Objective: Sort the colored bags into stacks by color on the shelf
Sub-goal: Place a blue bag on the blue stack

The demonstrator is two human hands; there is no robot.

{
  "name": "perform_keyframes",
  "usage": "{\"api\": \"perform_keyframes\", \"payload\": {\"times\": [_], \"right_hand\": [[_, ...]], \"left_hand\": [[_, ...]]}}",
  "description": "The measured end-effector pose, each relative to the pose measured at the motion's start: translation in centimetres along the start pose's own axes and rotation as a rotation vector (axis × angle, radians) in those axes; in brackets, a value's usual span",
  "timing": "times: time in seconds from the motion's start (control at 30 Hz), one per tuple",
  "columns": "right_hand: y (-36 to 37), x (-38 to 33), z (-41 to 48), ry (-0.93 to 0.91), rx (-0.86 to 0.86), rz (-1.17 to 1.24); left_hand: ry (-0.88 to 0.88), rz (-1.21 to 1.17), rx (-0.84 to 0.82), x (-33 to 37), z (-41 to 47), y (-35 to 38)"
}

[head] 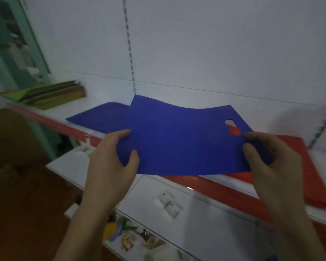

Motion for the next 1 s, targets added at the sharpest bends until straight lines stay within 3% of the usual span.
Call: {"api": "perform_keyframes", "payload": {"times": [0.27,0.53,0.77,1.0], "right_hand": [[16.9,-6.1,-2.2,0.029,-0.219,0.173],[28.9,-7.8,-2.3,0.036,-0.303,0.177],[34.0,-6.4,0.8,0.073,-0.248,-0.042],[36.8,-5.5,1.2,0.163,-0.297,-0.258]], "left_hand": [[-0.139,0.200,0.157,-10.5,1.9,-12.3],[-0.217,0.236,0.177,-19.5,7.7,-13.9],[-0.170,0.133,0.026,-24.7,17.9,-10.1],[-0.083,0.229,-0.268,-29.0,25.1,-4.8]]}}
Point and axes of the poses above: each hand's wrist, its own z-axis towards the middle knuckle, its own y-axis out of the palm, x = y × z, the point moved 3 cm from there along z, towards the middle knuckle, and after that the axes turned 4 degrees about x, right-handed, at the moved point
